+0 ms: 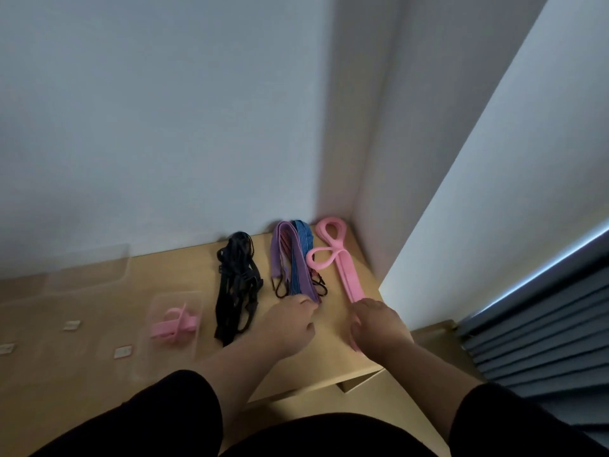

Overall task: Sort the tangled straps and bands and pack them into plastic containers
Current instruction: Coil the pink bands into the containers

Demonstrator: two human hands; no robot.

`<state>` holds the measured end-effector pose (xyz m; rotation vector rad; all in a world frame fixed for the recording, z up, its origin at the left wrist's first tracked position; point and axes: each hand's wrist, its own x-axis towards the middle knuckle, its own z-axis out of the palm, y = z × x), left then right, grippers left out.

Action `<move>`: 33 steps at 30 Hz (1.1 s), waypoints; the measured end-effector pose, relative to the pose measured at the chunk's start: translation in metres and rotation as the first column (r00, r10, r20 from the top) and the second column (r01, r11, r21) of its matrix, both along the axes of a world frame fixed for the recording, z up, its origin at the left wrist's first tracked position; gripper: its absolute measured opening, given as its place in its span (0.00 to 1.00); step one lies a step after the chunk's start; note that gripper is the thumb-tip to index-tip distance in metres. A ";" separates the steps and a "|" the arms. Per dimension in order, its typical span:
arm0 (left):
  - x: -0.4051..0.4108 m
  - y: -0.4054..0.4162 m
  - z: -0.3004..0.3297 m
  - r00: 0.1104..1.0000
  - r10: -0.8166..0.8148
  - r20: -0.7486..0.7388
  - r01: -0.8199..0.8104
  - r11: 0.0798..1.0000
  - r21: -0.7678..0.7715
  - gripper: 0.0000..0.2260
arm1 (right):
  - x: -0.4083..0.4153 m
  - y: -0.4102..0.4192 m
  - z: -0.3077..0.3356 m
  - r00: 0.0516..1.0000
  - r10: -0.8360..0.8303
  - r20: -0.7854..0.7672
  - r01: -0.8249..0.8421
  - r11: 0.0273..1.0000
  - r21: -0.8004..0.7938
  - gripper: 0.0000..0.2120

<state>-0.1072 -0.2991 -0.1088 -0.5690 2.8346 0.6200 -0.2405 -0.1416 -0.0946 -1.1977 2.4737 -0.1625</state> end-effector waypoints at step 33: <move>-0.059 0.047 0.013 0.875 0.187 -0.446 -0.135 0.980 0.147 0.14 | -0.085 0.040 -0.001 0.939 0.101 0.329 0.059 0.894 -0.444 0.14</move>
